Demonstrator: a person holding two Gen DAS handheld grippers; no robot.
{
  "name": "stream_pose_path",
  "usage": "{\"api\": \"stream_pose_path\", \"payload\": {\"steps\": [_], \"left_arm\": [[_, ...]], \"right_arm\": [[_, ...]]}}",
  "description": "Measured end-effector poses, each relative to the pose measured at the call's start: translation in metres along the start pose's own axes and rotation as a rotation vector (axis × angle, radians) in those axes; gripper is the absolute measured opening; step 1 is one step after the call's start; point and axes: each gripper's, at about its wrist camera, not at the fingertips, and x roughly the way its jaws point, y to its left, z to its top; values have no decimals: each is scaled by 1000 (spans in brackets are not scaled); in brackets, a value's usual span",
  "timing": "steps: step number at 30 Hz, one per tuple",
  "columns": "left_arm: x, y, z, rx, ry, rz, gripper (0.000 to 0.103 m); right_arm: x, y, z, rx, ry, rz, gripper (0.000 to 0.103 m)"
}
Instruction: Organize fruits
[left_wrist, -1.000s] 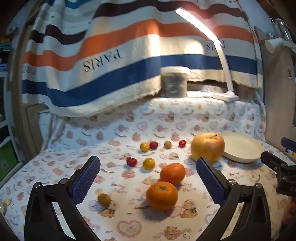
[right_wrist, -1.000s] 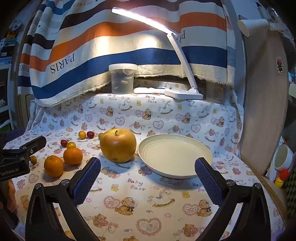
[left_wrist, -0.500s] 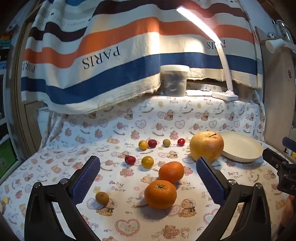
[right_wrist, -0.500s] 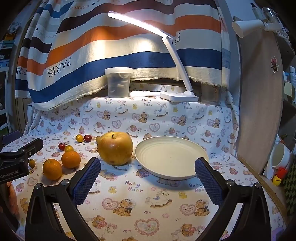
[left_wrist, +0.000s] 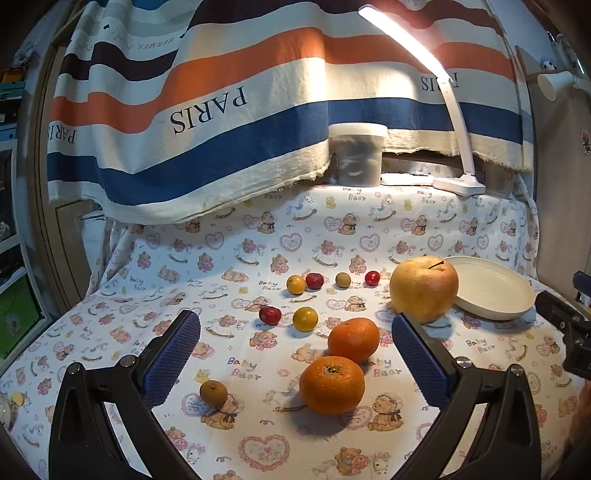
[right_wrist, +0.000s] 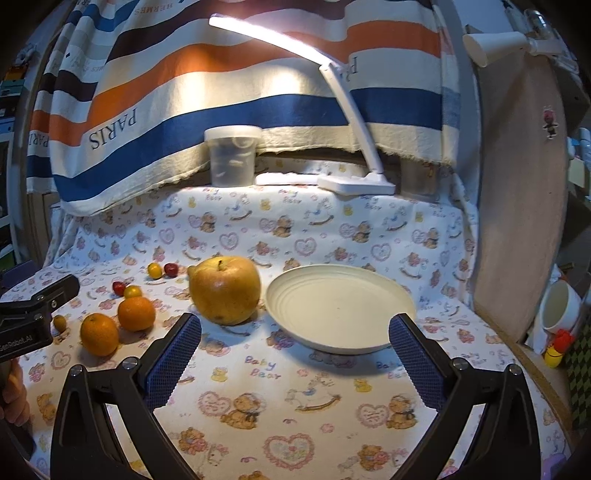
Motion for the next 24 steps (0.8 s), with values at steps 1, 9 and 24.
{"api": "stream_pose_path", "payload": {"steps": [1, 9, 24], "left_arm": [[0, 0, 0, 0, 1, -6, 103], [-6, -4, -1, 18, -31, -24, 103], [-7, -1, 0, 6, -39, -12, 103]], "right_arm": [[0, -1, 0, 6, 2, 2, 102], [0, -1, 1, -2, 0, -7, 102], [6, -5, 0, 36, 35, 12, 102]]}}
